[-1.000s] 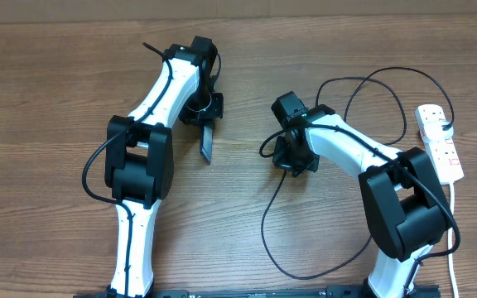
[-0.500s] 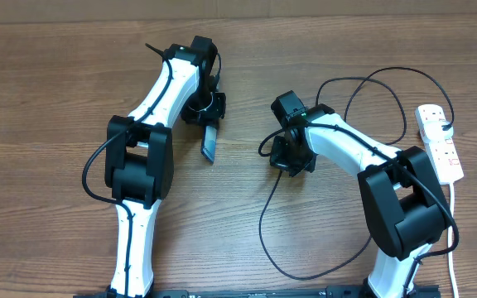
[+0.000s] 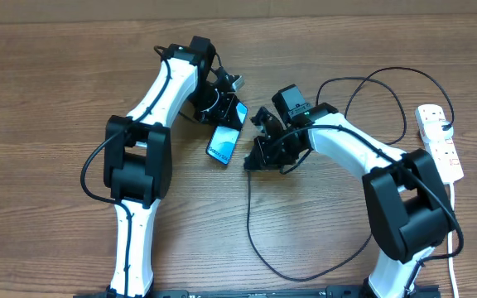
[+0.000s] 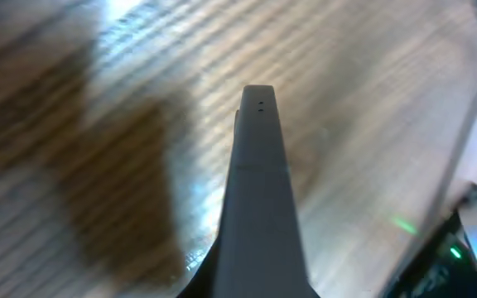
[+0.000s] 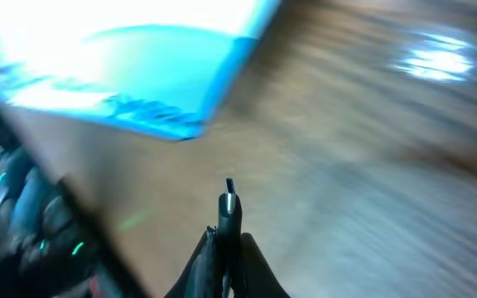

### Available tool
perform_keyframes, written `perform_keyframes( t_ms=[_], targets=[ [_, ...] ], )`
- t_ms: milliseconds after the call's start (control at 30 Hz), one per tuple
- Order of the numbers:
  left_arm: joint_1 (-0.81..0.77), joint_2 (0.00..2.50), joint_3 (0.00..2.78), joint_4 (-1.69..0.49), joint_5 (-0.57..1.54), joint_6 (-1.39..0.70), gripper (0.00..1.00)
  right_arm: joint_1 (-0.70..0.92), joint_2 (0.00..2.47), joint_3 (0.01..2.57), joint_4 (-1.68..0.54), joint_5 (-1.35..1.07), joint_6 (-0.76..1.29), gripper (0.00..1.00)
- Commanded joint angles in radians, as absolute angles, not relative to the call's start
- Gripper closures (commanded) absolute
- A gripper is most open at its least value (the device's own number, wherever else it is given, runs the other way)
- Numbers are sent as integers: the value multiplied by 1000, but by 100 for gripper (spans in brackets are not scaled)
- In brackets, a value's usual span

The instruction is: Plug charger to phone and switch on socket

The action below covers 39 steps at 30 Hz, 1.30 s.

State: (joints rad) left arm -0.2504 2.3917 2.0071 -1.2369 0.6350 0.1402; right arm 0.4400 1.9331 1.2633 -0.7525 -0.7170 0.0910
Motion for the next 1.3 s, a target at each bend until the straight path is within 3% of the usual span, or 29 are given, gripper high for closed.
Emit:
perform_keyframes(
  t_ms=[0,133,533,900,1267],
  targets=[
    [-169,2367,2009,-1269,866,296,96,432,1888,1278,-753,-986,-119,96],
    [-85,2367,2009,-1335,1098,422,96,430,1888,1278,-744,-1164,-219,96],
    [19,2367,2009,-1556,1583,558,96,430,1889,1278,-647,-1372,-118,96],
    [20,2367,2011,-1652,1580,505,96,430,1889,1278,-314,-1397,346,96],
    [28,2367,2011,-1645,1579,348,96,430,1888,1278,-324,-1446,397,96]
  ],
)
